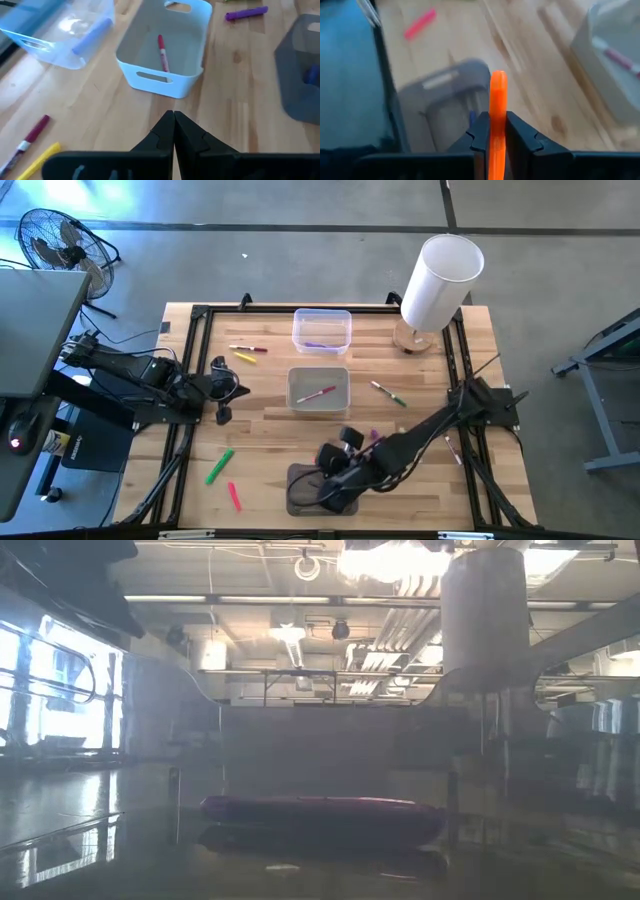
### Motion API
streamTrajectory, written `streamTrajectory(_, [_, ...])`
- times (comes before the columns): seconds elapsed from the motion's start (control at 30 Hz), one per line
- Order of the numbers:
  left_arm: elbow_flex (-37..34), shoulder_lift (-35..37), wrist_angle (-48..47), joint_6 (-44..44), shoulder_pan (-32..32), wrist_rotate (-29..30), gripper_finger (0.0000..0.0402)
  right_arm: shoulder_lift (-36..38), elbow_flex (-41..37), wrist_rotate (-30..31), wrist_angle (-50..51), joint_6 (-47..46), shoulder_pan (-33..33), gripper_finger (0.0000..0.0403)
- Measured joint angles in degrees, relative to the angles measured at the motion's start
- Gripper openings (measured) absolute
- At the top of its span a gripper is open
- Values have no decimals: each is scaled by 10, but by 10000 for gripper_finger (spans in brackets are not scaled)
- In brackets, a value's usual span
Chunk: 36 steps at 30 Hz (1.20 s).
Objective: Pick & Place Markers
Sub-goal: Put the orange pen into the black bin, then put the violet marker into the gray bin
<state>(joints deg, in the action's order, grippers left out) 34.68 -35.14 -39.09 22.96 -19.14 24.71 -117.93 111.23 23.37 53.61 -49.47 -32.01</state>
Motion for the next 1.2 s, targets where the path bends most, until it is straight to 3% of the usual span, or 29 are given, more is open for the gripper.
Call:
streamTrajectory(0.33, [0, 0, 0, 0, 0, -11, 0, -70, -8, -88, 8, -16, -1, 37])
streamTrajectory(0.57, [0, 0, 0, 17, 0, -17, 0, -116, -9, -134, 12, -40, -3, 80])
streamTrajectory(0.8, [0, 0, 0, 17, 0, -19, 0, -107, -8, -144, 14, -45, -3, 116])
streamTrajectory(0.87, [0, 0, 0, 16, 0, -19, 0, -92, -8, -136, 16, -43, -4, 117])
streamTrajectory(1.0, [0, 0, 1, 16, 0, -19, 0, -61, -8, -46, 39, -44, -16, 111])
streamTrajectory(1.2, [0, -10, 12, 20, 0, -19, 0, -12, -12, 31, 134, -79, -36, 63])
